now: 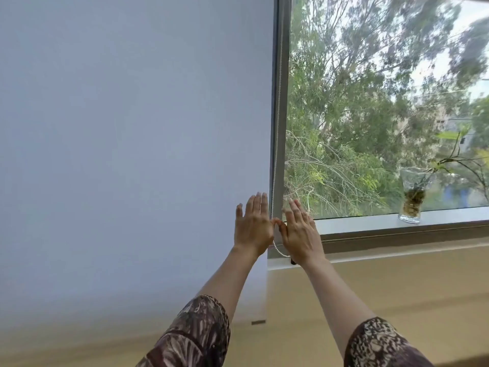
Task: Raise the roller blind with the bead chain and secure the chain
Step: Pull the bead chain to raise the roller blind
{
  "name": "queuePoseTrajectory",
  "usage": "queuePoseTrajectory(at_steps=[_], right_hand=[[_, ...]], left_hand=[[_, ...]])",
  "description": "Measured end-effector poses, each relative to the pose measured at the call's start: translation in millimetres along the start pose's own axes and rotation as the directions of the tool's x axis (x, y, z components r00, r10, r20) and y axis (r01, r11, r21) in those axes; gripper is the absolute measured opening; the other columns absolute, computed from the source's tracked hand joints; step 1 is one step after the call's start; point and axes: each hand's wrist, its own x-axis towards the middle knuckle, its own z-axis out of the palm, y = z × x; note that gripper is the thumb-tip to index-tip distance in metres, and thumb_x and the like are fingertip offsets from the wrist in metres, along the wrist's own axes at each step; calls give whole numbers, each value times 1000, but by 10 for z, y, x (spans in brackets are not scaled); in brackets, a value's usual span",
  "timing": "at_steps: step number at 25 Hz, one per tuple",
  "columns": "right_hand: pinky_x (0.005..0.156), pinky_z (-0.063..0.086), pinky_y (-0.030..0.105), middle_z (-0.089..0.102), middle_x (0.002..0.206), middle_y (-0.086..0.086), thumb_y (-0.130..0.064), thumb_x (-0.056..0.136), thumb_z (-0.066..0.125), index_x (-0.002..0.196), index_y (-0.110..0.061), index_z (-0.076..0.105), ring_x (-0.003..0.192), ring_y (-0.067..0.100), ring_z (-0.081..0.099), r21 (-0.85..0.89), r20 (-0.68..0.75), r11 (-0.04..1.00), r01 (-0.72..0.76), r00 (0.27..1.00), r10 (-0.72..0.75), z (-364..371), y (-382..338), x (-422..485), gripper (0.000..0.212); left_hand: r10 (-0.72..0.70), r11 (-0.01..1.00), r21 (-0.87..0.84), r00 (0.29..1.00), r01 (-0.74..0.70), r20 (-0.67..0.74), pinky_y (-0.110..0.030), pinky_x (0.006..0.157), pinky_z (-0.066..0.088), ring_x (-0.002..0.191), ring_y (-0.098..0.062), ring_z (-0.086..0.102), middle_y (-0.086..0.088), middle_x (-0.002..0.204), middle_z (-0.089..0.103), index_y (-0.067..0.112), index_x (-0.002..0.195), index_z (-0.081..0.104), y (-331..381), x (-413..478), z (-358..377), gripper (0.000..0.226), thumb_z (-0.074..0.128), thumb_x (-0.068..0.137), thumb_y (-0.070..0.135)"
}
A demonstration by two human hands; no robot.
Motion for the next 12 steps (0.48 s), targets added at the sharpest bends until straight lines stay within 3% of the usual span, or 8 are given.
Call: queuePoseTrajectory(at_steps=[6, 9, 12], right_hand=[[107, 35, 46, 43, 138, 15, -34, 95, 43, 117, -12, 51, 131, 32, 36, 48, -82, 995, -82, 993, 86, 243, 385, 353, 33], [106, 32, 40, 49, 131, 14, -27, 93, 48, 122, -7, 48, 124, 29, 42, 290, -117, 939, -186, 967, 228, 201, 443, 733, 35], [102, 42, 43, 53, 131, 13, -26, 94, 49, 131, -9, 41, 120, 28, 50, 512, -78, 833, -211, 954, 290, 116, 365, 1116, 42]], left_hand=[[-103, 993, -60, 994, 104, 26, -45, 102, 37, 133, -25, 43, -9, 147, 43, 9, 145, 29, 81, 352, 381, 60, 45, 94, 37], [-194, 968, -160, 981, 195, 19, -45, 101, 38, 132, -28, 43, -11, 146, 44, 8, 145, 29, 66, 577, 472, 57, 44, 95, 31], [-279, 923, -270, 960, 274, 18, -47, 102, 38, 131, -31, 42, -13, 144, 45, 8, 145, 28, 72, 785, 475, 56, 46, 95, 27]])
